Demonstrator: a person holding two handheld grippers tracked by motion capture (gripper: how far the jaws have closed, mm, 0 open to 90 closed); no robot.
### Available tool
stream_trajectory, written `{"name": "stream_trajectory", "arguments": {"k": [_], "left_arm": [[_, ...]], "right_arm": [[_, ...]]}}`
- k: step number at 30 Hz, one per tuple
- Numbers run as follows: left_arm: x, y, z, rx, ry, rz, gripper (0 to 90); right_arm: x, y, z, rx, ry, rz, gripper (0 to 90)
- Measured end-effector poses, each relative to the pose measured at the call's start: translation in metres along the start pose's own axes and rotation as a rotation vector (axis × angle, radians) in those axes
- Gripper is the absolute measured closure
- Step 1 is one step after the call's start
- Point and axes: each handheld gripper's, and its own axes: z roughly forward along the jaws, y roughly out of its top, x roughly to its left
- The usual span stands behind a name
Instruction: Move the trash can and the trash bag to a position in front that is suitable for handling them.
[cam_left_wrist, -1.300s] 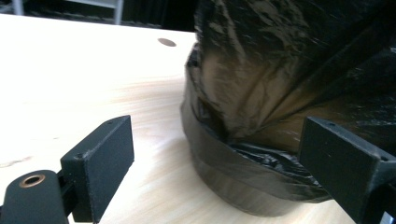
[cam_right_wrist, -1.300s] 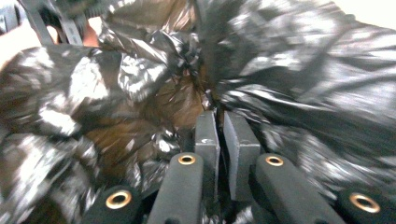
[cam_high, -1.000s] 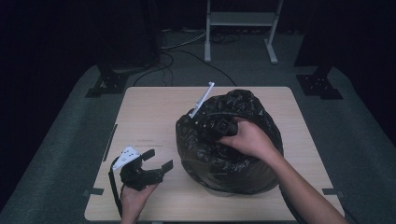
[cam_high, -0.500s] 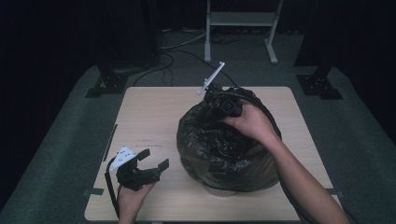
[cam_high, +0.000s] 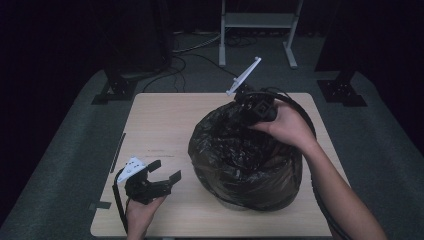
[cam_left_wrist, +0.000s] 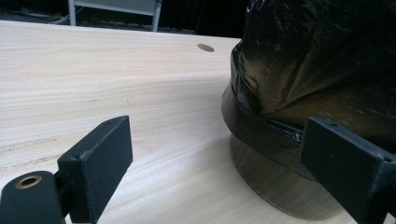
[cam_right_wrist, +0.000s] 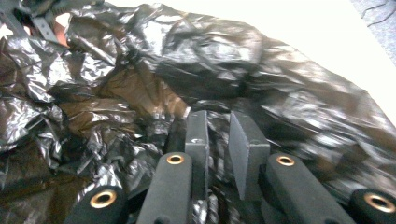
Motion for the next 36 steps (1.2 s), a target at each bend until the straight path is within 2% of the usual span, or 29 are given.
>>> {"name": "stream_trajectory", "arguments": {"k": [4, 10, 14, 16, 21, 24, 30, 34, 36], "left_arm": [[0.000, 0.000, 0.000, 0.000, -0.002, 0.001, 8.9], [0.001, 0.000, -0.001, -0.005, -0.003, -0.002, 8.9], [0.001, 0.000, -0.001, -0.006, -0.006, -0.005, 8.9], [0.001, 0.000, -0.001, -0.005, -0.007, -0.004, 8.9], [-0.001, 0.001, -0.001, -0.008, -0.010, -0.002, 8.9], [-0.001, 0.001, -0.002, -0.007, -0.011, 0.001, 8.9], [-0.002, 0.002, -0.003, -0.012, -0.011, 0.003, 8.9], [-0.003, 0.003, -0.003, -0.012, -0.008, 0.009, 8.9], [-0.003, 0.004, -0.004, -0.015, -0.006, 0.011, 8.9]], "right_arm": [[-0.015, -0.006, 0.003, 0.048, -0.072, 0.041, 85.2], [-0.034, -0.021, 0.020, 0.093, -0.114, 0.088, 87.9], [-0.038, -0.025, 0.023, 0.100, -0.130, 0.096, 88.1], [-0.036, -0.025, 0.019, 0.090, -0.136, 0.089, 87.8], [-0.023, -0.019, 0.007, 0.027, -0.084, 0.057, 84.6], [-0.013, -0.015, 0.006, 0.018, -0.076, 0.033, 81.5], [0.006, -0.011, 0.006, -0.015, 0.009, -0.008, 77.4], [0.017, -0.011, 0.006, -0.013, 0.020, -0.029, 75.1], [0.020, -0.013, 0.003, -0.031, 0.028, -0.032, 73.0]]}}
